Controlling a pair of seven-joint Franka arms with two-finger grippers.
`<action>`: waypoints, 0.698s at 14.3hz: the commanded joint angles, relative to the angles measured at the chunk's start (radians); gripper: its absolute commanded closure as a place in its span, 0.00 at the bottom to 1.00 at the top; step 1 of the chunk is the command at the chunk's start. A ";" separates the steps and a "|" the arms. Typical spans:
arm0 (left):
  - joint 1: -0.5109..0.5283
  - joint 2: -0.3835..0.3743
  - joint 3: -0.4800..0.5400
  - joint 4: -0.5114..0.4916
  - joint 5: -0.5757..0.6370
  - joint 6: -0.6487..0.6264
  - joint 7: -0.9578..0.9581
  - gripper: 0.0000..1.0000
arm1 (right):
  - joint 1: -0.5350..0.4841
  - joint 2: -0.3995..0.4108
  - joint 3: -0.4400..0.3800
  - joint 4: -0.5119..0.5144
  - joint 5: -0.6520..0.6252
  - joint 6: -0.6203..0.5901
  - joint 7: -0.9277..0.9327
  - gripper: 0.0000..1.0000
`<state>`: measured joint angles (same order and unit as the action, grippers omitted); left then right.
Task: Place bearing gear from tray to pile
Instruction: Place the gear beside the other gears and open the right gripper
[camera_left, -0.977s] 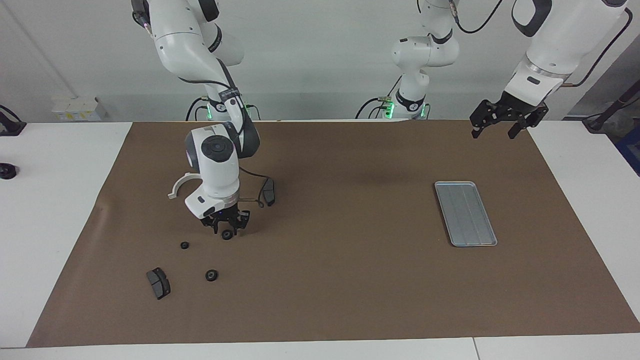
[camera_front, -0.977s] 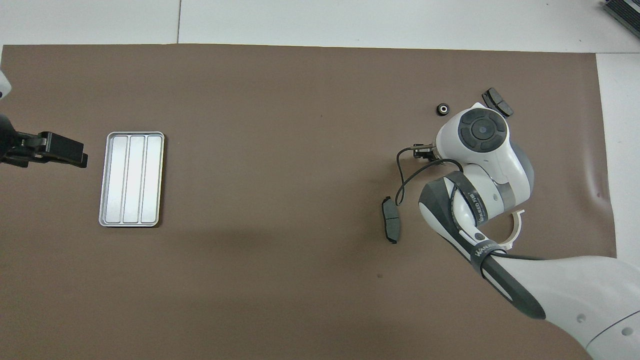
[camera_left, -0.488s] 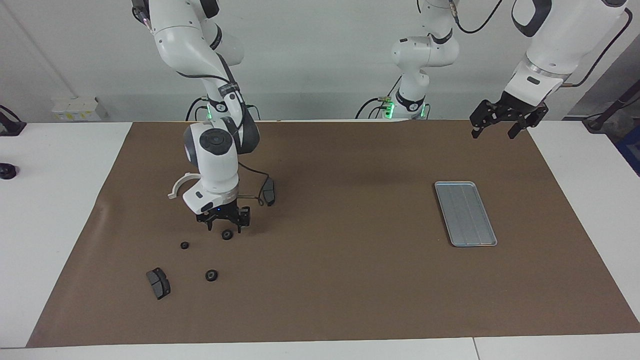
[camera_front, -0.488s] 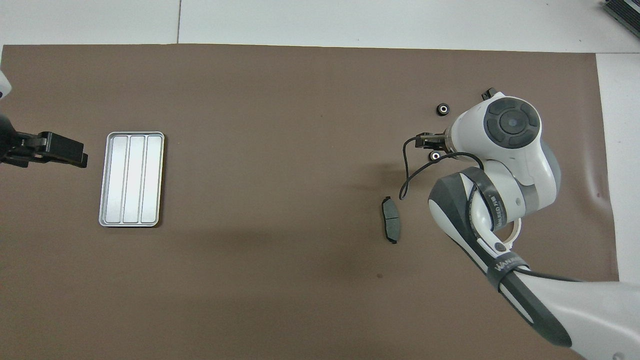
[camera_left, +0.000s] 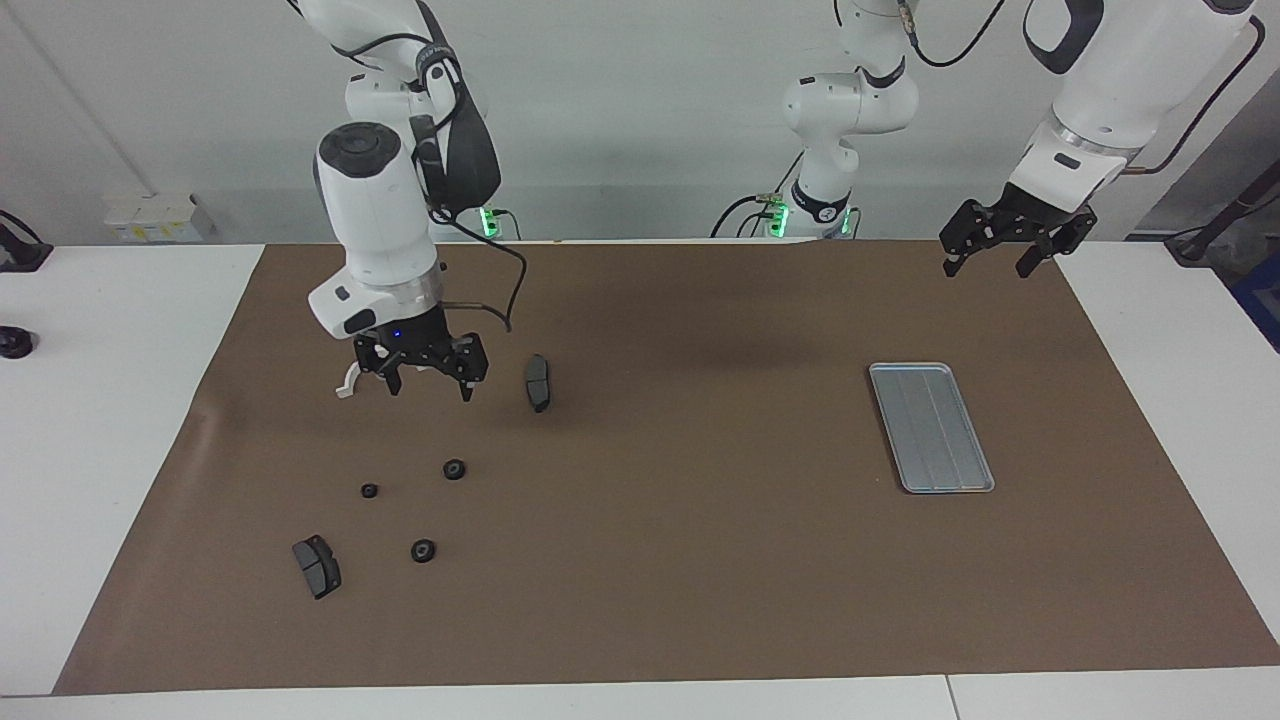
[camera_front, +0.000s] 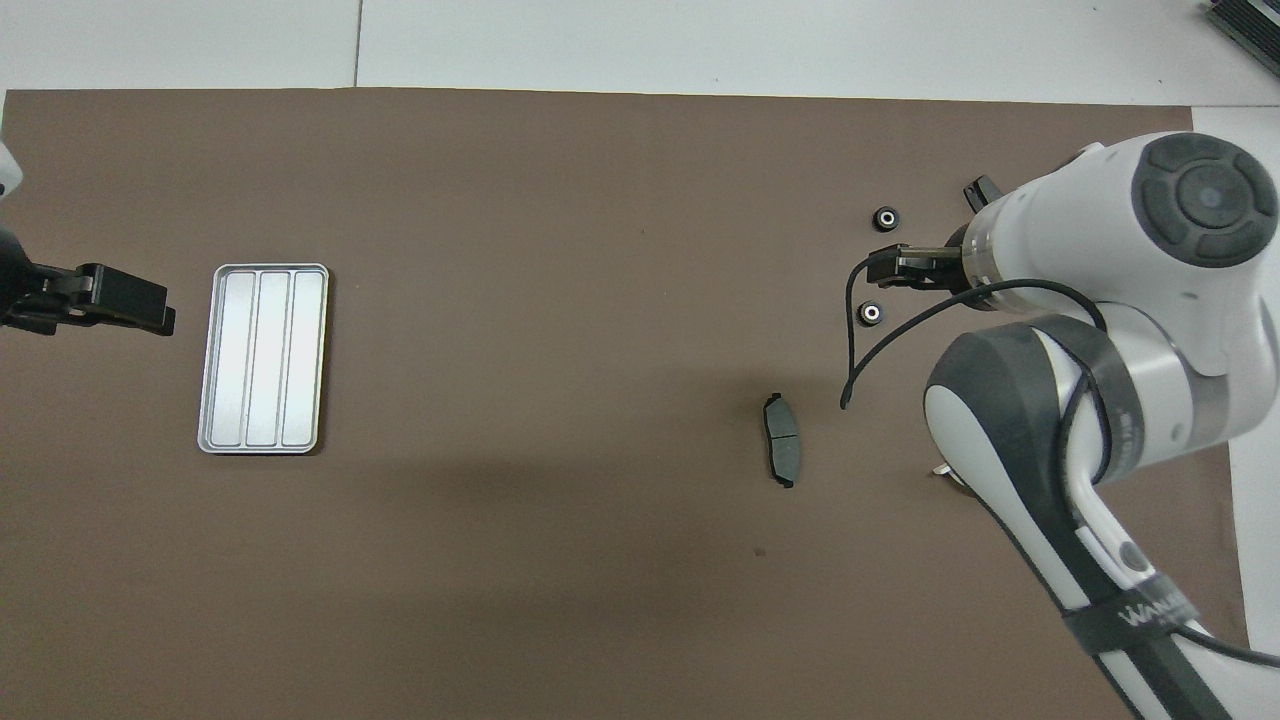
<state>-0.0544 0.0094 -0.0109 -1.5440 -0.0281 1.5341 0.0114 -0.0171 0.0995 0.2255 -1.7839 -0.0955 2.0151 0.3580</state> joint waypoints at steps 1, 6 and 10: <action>0.014 -0.022 -0.007 -0.021 -0.006 -0.008 0.007 0.00 | -0.032 -0.092 0.005 -0.012 0.046 -0.080 -0.060 0.00; 0.014 -0.022 -0.007 -0.021 -0.006 -0.008 0.007 0.00 | -0.044 -0.173 0.002 -0.014 0.063 -0.171 -0.062 0.00; 0.014 -0.022 -0.007 -0.021 -0.006 -0.008 0.007 0.00 | -0.075 -0.218 -0.006 -0.020 0.131 -0.202 -0.064 0.00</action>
<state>-0.0544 0.0094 -0.0109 -1.5440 -0.0281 1.5341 0.0114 -0.0673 -0.0850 0.2184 -1.7820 -0.0024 1.8310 0.3267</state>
